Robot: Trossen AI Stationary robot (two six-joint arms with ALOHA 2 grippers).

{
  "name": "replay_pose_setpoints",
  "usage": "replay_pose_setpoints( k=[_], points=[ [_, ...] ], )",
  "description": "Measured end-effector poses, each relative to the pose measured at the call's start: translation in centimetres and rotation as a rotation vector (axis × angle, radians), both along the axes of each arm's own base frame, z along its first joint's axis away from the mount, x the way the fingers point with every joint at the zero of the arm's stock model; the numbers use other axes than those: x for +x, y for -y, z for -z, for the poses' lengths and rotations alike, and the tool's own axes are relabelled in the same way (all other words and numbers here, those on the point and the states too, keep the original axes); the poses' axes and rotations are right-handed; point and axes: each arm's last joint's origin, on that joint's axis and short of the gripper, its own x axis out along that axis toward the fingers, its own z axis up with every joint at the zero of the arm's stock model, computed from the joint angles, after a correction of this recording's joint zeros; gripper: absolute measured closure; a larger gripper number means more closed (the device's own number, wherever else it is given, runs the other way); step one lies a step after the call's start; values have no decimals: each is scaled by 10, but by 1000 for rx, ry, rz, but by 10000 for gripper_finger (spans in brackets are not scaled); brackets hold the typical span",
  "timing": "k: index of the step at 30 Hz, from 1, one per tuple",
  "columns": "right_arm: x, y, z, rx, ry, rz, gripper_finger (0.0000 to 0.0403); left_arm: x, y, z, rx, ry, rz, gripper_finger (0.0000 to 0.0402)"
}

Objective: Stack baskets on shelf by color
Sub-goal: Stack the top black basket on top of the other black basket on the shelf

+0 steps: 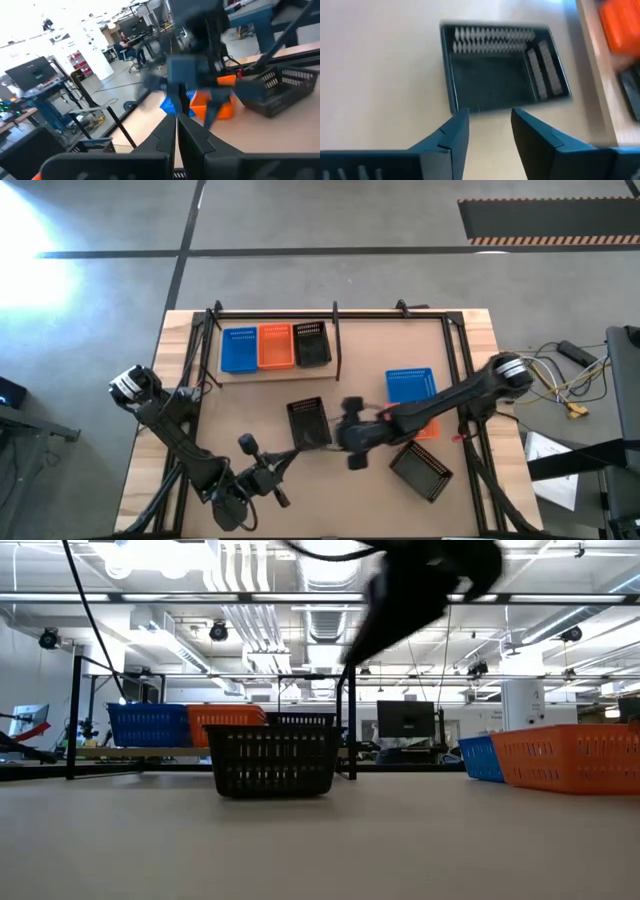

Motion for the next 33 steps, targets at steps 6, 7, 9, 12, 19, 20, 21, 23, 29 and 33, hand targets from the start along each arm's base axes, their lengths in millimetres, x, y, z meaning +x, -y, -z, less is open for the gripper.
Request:
replay_pose_setpoints(
  k=[6, 7, 9, 12, 19, 20, 21, 23, 29, 33],
  points=[
    [-69, 12, 10, 105, 60, 53, 261, 9, -14, 12, -109, 2, 63, 400],
    [-79, 14, 13, 130, 82, 62, 263, 14, -19, 14, -133, -10, 89, 400],
    [-96, 16, 18, 169, 143, 76, 267, 25, -28, 16, -180, -54, 164, 399],
    [-116, 22, 26, 178, 232, 113, 272, 42, -47, 24, -274, -165, 254, 385],
    [-142, 35, 35, 222, 340, 140, 274, 60, -91, 44, -558, -358, 278, 287],
    [-144, 35, 36, 226, 348, 140, 273, 61, -93, 47, -562, -368, 276, 271],
    [-145, 36, 37, 229, 352, 139, 273, 62, -94, 49, -561, -377, 272, 256],
    [-147, 37, 38, 227, 350, 139, 275, 63, -95, 54, -558, -398, 267, 230],
    [-147, 37, 44, 215, 331, 138, 277, 69, -91, 84, -571, -468, 229, 199],
    [-145, 36, 47, 208, 321, 137, 276, 79, -89, 105, -590, -482, 164, 222]
  ],
)
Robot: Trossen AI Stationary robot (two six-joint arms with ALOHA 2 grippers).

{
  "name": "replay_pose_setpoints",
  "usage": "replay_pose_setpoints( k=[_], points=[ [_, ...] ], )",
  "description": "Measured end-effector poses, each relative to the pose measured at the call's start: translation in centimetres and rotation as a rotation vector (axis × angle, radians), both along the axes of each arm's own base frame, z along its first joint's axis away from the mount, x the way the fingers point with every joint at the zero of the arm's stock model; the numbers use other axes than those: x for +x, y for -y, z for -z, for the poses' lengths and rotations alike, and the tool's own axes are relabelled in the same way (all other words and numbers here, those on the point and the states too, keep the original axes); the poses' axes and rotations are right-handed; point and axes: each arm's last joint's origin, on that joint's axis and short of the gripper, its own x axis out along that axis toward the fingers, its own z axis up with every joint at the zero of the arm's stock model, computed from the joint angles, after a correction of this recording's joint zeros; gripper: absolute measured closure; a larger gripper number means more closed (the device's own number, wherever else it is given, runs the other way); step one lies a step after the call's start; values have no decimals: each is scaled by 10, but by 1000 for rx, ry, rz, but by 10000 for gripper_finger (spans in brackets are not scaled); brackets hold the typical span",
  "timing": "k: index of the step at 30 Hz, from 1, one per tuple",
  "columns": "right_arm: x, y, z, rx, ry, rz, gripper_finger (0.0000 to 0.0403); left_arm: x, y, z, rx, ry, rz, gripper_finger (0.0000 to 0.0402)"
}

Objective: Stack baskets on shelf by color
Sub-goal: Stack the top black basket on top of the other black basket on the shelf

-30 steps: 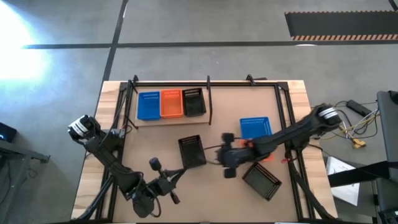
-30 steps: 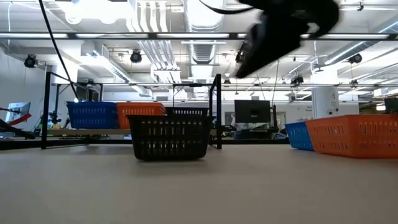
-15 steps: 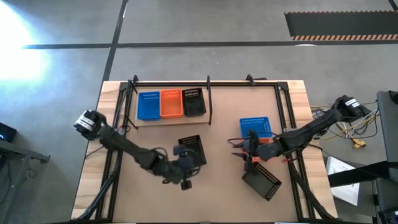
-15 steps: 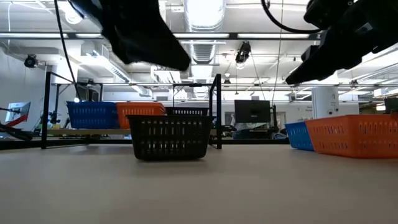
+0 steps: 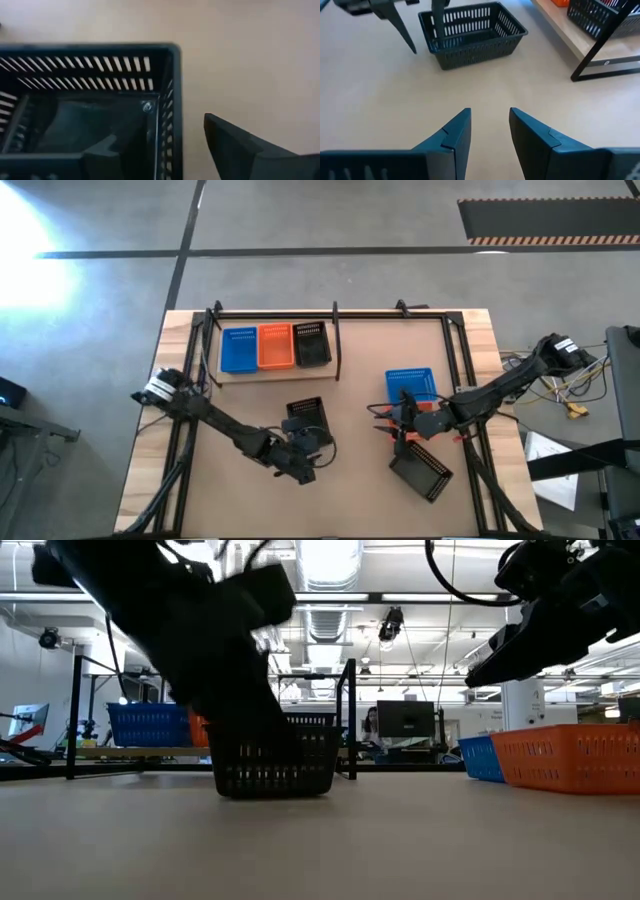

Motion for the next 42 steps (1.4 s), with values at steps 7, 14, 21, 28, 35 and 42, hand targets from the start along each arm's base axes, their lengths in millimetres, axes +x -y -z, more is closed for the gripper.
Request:
replay_pose_setpoints(
  k=[7, 14, 21, 28, 35, 42],
  points=[
    [2, -1, 4, -3, -10, 1, 277, 13, 6, 2, 31, 13, -2, 319],
    [3, -1, 3, 1, 2, 0, 275, 12, 11, -29, 93, 38, 106, 395],
    [3, -1, 3, -4, 2, -5, 280, 4, 5, -79, 218, 32, 196, 394],
    [3, -1, 2, -4, 2, -5, 279, 0, -47, -127, 422, 54, 150, 396],
    [3, -1, 2, -1, 9, -5, 278, 0, -147, -132, 489, 19, -19, 400],
    [3, -1, 2, 0, 8, -5, 282, -4, -210, -110, 431, 52, -30, 401]
  ],
)
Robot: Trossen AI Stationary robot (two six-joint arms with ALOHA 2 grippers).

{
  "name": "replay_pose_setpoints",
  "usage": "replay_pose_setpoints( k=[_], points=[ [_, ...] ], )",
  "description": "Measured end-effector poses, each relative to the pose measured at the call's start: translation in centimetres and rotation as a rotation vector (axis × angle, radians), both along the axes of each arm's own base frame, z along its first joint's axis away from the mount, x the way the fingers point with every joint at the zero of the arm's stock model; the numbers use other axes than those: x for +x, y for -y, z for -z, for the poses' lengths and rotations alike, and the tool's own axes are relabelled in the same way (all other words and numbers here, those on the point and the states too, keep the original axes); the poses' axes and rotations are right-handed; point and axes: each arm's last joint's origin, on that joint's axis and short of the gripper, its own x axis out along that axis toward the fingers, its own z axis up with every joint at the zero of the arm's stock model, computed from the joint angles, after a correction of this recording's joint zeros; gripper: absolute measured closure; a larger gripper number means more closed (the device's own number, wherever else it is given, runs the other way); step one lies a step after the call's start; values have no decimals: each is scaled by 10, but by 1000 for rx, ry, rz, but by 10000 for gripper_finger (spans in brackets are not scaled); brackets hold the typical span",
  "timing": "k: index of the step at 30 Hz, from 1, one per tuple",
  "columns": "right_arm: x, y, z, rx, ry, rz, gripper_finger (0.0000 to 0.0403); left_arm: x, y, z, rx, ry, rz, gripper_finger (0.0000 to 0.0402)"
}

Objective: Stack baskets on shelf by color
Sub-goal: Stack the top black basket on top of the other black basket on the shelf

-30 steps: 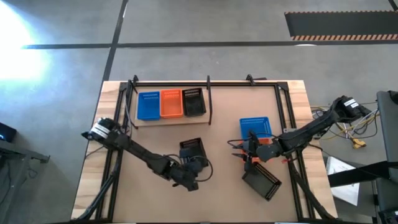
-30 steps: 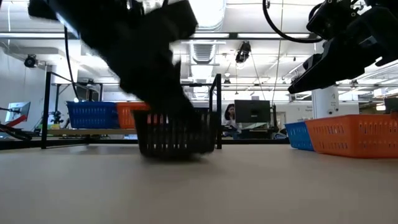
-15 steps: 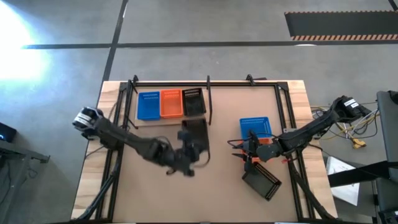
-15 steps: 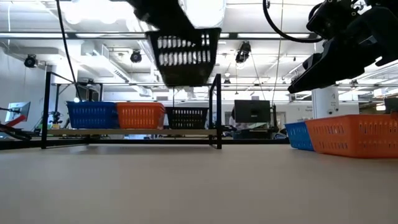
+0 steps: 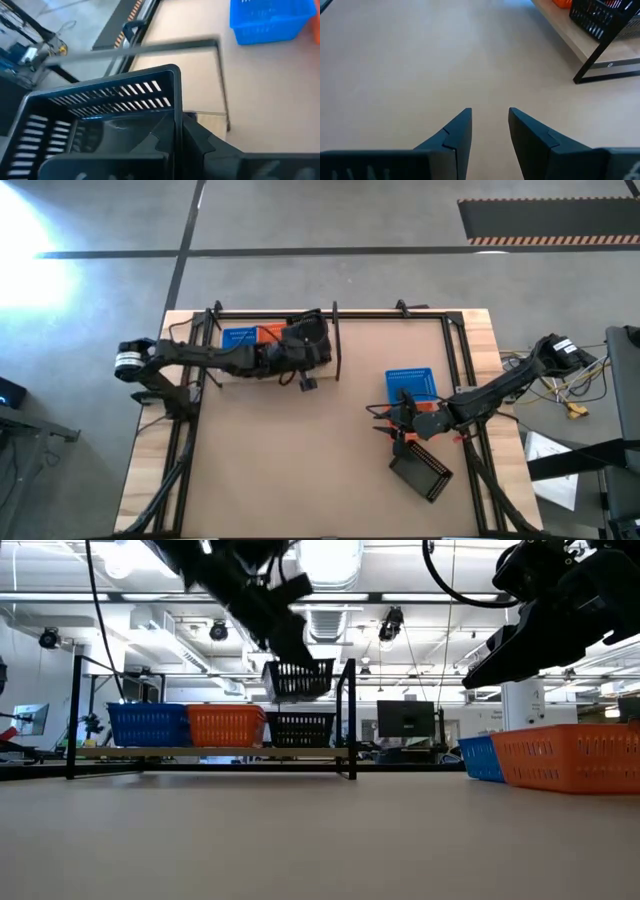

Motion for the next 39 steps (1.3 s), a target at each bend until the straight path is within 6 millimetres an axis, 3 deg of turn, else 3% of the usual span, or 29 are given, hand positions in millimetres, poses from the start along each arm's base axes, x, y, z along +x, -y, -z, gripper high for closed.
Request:
replay_pose_setpoints(
  k=[15, 24, 35, 39],
  points=[
    [0, 0, 0, 0, 0, -1, 284, -5, -7, 32, -30, -8, 68, 401],
    [0, 0, 0, 1, 2, -1, 284, -5, -7, 33, -41, 3, 85, 399],
    [0, 0, 0, 6, 3, -7, 284, -6, -11, 37, -57, -5, 78, 274],
    [0, 0, 0, 6, 4, -7, 284, -4, -8, 35, -92, 30, 144, 246]
  ],
)
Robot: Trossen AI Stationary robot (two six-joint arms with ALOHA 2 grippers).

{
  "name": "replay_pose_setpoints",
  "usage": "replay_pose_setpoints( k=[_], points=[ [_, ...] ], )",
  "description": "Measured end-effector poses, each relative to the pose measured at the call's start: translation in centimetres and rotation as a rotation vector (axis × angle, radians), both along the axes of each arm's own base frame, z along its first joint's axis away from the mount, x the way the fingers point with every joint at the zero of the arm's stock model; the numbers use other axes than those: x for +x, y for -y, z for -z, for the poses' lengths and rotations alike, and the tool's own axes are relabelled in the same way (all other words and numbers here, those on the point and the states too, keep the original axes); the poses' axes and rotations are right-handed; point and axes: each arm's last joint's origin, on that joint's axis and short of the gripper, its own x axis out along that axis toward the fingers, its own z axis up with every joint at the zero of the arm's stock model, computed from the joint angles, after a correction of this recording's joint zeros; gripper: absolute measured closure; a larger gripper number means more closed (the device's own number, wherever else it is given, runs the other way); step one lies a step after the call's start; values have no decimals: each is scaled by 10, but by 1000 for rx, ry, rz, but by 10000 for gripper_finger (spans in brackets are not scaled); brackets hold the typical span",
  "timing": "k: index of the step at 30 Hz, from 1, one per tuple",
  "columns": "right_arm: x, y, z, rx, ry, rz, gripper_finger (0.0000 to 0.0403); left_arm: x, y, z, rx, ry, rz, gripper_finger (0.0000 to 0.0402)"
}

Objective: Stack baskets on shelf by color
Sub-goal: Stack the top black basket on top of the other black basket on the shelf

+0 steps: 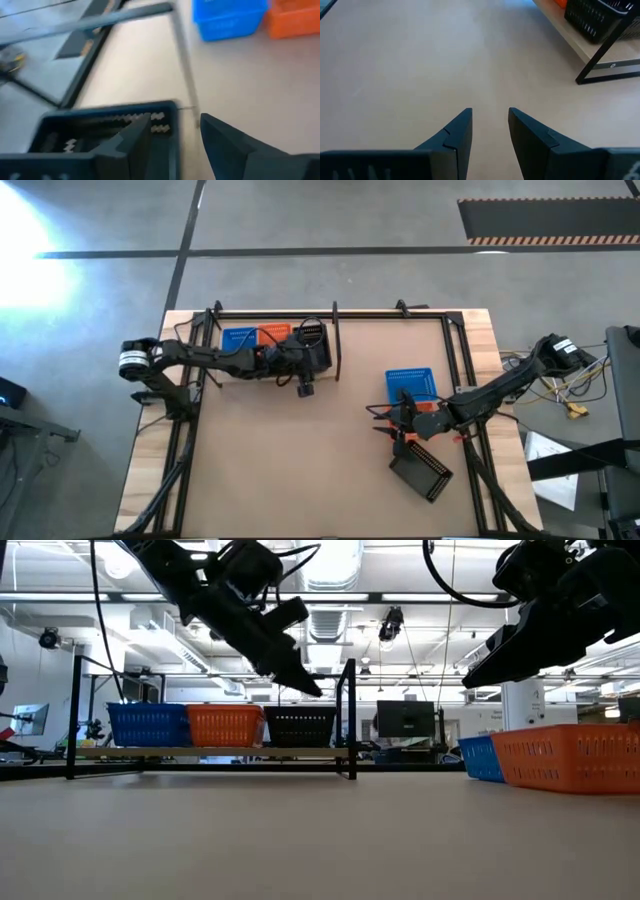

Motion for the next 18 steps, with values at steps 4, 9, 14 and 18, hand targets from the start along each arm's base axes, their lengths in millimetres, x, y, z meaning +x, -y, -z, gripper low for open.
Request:
replay_pose_setpoints(
  k=[4, 9, 14, 18],
  points=[
    [0, 0, 0, 0, 0, 0, 284, 1, 0, 9, -29, -29, -7, 243],
    [0, 0, 0, 1, 3, 0, 284, 1, -3, 18, 38, -78, -79, 242],
    [0, 0, 0, 2, 4, 1, 284, -1, -3, 22, 91, -111, -83, 242],
    [0, 0, 0, 2, 4, 0, 284, -4, -3, 20, 100, -132, -89, 242]
  ],
)
